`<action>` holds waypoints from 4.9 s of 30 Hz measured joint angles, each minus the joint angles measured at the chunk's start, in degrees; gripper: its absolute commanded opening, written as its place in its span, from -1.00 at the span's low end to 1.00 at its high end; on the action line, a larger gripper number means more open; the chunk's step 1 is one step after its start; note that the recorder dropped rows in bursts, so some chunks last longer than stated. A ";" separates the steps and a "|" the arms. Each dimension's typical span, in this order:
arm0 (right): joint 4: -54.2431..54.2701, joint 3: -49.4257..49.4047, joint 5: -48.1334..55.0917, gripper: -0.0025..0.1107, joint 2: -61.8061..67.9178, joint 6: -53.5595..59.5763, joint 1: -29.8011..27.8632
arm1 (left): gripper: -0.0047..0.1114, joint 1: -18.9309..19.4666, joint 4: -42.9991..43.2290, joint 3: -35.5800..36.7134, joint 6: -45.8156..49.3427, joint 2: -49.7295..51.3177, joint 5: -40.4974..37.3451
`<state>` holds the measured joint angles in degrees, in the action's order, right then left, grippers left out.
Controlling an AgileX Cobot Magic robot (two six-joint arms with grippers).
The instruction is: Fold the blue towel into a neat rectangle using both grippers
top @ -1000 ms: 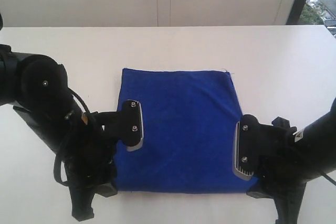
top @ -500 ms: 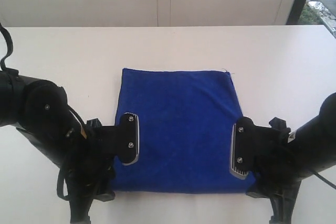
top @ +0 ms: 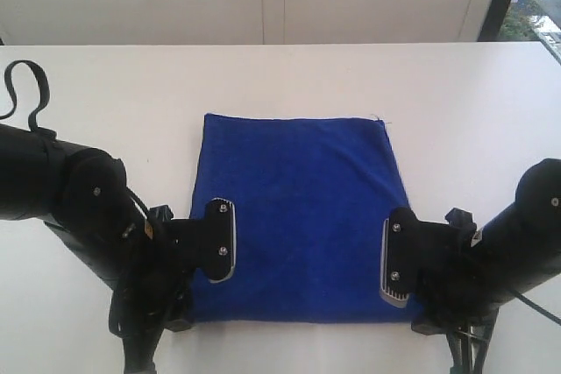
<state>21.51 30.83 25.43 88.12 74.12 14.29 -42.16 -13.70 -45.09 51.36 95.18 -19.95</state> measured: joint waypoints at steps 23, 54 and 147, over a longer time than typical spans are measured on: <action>-0.08 0.46 6.35 -0.96 -2.64 0.00 0.00 | -0.92 0.00 1.43 -0.65 0.00 -0.50 -6.24; -16.45 14.82 6.05 -0.96 -12.15 -36.82 0.00 | -0.92 4.76 6.53 -7.34 -17.79 -11.55 2.18; -24.39 32.49 -26.35 -0.42 20.96 -51.00 -5.78 | -0.17 13.38 6.01 -18.02 -19.56 13.36 39.60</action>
<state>-2.88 63.32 -0.92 109.09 23.12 8.51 -28.78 -7.69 -63.11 31.80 108.54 19.66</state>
